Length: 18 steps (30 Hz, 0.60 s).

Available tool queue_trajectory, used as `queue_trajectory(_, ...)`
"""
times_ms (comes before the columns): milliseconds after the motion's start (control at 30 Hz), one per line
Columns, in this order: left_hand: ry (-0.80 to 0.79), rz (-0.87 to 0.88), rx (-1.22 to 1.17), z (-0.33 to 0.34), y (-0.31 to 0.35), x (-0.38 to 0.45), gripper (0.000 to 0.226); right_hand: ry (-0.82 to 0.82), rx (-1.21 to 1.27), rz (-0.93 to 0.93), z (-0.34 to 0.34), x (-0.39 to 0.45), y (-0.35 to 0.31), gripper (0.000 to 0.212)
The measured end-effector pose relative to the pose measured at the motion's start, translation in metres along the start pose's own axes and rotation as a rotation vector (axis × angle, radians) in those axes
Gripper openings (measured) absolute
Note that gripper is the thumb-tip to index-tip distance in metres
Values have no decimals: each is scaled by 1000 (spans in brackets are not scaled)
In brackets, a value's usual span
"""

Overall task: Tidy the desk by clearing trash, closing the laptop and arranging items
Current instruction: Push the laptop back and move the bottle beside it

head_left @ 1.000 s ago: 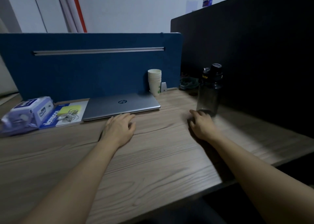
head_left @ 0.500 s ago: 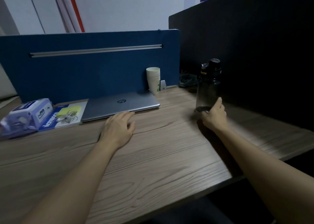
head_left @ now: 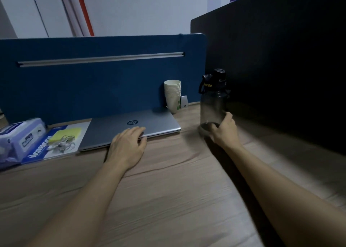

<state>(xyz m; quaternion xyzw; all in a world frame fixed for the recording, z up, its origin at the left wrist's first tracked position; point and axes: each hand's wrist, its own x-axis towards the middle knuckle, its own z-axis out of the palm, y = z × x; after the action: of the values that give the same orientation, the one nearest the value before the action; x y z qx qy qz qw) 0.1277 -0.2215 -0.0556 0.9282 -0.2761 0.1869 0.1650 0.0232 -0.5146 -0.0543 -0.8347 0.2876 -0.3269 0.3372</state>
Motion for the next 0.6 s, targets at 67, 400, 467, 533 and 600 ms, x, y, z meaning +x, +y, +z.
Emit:
queue_trajectory(67,24,0,8,4,-4,9,40,-3,-4,2,12,11,-3,71)
queue_trajectory(400,91,-29,21,19,-11,42,29,14,-7,45,70,73,-17,62)
queue_trajectory(467,82,-30,38,20,-11,47,30,11,-12,54,78,83,-19,64)
queue_trajectory(533,67,-31,49,22,-10,53,31,12,-12,61,85,92,-22,64)
queue_trajectory(600,66,-34,48,23,-10,55,32,19,-19,63,92,100,-22,63)
